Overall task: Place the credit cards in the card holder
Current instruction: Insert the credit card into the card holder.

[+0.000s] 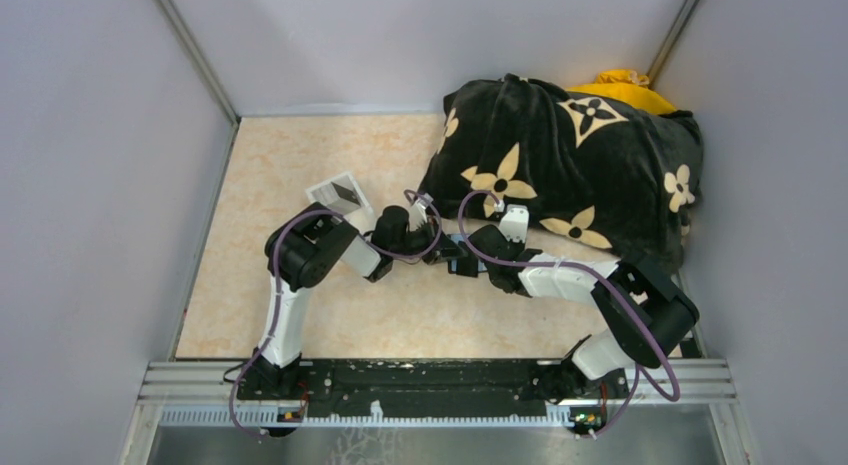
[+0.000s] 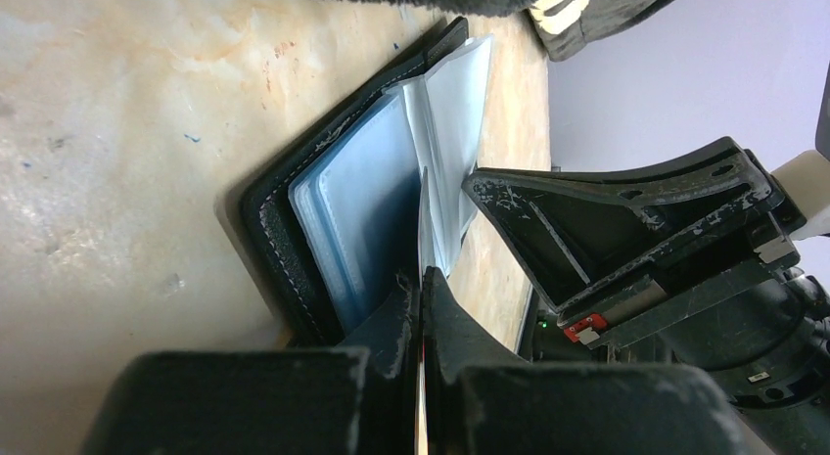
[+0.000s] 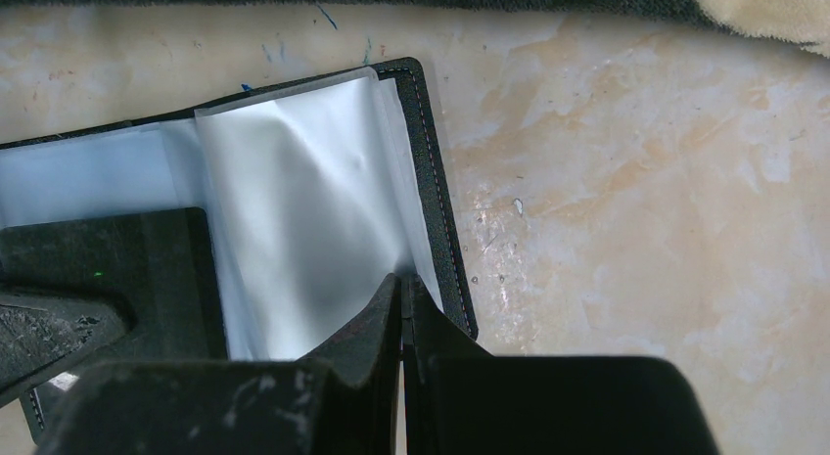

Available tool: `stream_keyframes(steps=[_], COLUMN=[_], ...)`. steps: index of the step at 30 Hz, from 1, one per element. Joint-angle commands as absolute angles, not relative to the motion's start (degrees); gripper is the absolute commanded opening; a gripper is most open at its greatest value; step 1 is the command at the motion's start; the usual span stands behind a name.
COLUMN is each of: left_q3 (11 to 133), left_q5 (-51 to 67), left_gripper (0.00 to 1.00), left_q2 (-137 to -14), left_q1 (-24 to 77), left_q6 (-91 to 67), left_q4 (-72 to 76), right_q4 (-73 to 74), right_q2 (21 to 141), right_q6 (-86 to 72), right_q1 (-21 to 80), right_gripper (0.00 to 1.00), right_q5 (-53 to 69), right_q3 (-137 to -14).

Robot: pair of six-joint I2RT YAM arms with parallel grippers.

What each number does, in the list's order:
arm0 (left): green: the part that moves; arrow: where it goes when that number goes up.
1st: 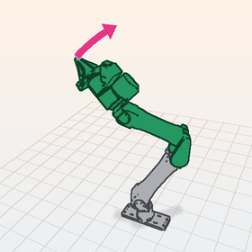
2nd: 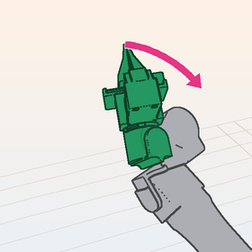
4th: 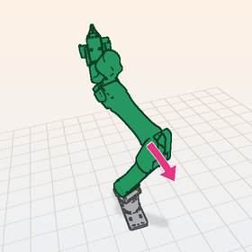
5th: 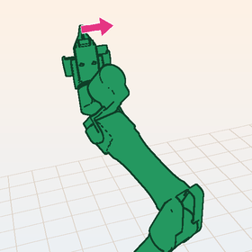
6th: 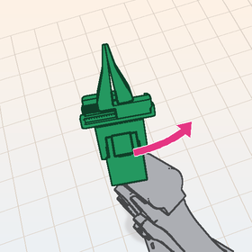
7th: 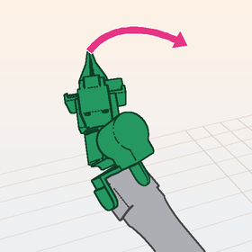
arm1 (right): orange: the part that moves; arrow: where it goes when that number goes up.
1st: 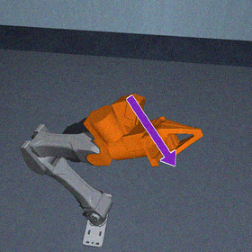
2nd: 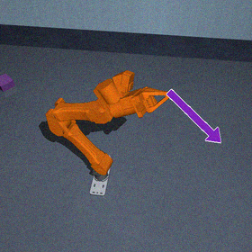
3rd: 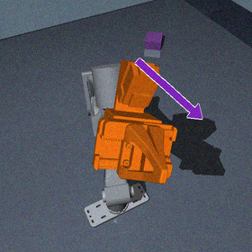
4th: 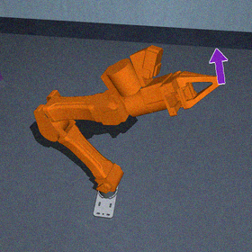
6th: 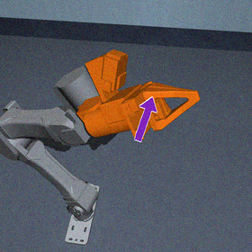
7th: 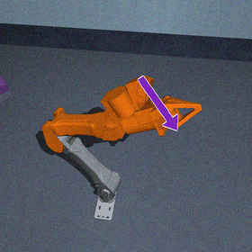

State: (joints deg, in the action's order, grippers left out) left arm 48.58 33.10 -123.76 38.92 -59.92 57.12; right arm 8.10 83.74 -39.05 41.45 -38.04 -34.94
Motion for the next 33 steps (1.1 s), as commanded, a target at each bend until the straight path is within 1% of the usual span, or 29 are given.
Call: stream_keyframes(steps=[1, 8, 22, 33], left_q3=[48.0, 49.1, 49.9, 50.1], left_q5=[34.0, 35.0, 34.1, 35.6], left_gripper=[0.00, 0.00, 0.00, 0.00], left_q2=[-122.2, -121.5, -120.6, -122.9], left_q1=[39.4, 40.7, 41.1, 41.1], left_q6=[-56.5, -53.3, -52.2, -58.1], left_q4=[56.3, 52.9, 50.2, 61.1], right_q4=[9.7, 9.5, 9.2, 9.1], right_q2=[86.0, 86.2, 86.0, 86.1], right_q6=[-40.0, -40.1, -40.4, -40.4], right_q1=[40.9, 40.9, 40.9, 40.9], right_gripper=[0.00, 0.00, 0.00, 0.00], right_q5=[-32.3, -32.3, -32.1, -32.1], right_q3=[-34.0, -33.9, -33.6, -33.3])
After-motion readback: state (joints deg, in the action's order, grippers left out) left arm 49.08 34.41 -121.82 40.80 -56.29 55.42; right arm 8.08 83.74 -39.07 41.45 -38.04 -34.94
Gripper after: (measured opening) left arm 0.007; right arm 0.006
